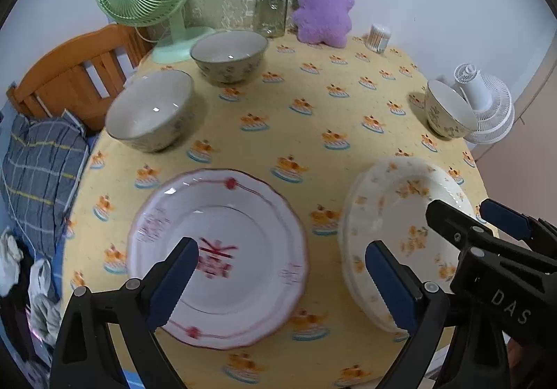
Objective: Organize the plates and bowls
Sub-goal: 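Move the right gripper to the white plate with the red pattern, then close the right gripper on the red-patterned plate's rim, then lift the red-patterned plate with the right gripper toward the flowered plate stack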
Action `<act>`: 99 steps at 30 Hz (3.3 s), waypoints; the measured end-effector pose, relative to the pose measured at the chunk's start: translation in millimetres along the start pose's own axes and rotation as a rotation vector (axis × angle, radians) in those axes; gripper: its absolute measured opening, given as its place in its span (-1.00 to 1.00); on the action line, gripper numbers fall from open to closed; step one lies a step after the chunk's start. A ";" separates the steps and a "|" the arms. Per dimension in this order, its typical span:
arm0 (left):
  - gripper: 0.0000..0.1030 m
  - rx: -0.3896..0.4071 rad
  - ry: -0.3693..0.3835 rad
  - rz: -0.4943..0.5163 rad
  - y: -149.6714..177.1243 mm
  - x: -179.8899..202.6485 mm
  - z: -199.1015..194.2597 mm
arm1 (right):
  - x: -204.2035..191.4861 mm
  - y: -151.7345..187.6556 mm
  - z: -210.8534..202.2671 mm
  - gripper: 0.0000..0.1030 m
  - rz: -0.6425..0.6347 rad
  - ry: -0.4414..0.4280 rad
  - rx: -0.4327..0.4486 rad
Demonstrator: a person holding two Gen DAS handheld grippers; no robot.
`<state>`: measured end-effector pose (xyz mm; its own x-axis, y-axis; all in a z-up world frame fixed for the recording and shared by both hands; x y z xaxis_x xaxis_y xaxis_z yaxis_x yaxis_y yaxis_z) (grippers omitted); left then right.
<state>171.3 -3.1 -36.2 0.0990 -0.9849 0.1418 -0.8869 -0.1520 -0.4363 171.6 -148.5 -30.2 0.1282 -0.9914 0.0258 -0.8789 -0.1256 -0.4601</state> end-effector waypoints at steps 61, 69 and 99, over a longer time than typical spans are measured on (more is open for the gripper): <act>0.05 -0.064 -0.058 0.082 2.3 -117.0 77.8 | -124.5 14.8 111.6 0.13 0.153 0.013 -0.153; 0.04 -0.106 -0.050 0.075 3.2 -118.1 72.1 | -127.0 15.5 104.9 0.14 0.128 0.013 -0.179; 0.04 0.022 0.017 0.123 -4.6 -82.6 -5.6 | -102.7 8.8 9.7 0.14 0.141 0.063 -0.021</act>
<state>164.8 79.4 -41.0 -0.0181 -0.9947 0.1011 -0.8819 -0.0317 -0.4703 155.2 -47.4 -45.5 -0.0255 -0.9995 0.0178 -0.8956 0.0149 -0.4445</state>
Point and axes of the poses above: each gripper's, at about its wrist camera, not at the fingertips, and z roughly the way its jaws point, x to its right, y to its underside, the point moved 2 cm from there along z, roughly the way its jaws point, and after that the axes turned 9 degrees about -z, right-handed, at the moved point
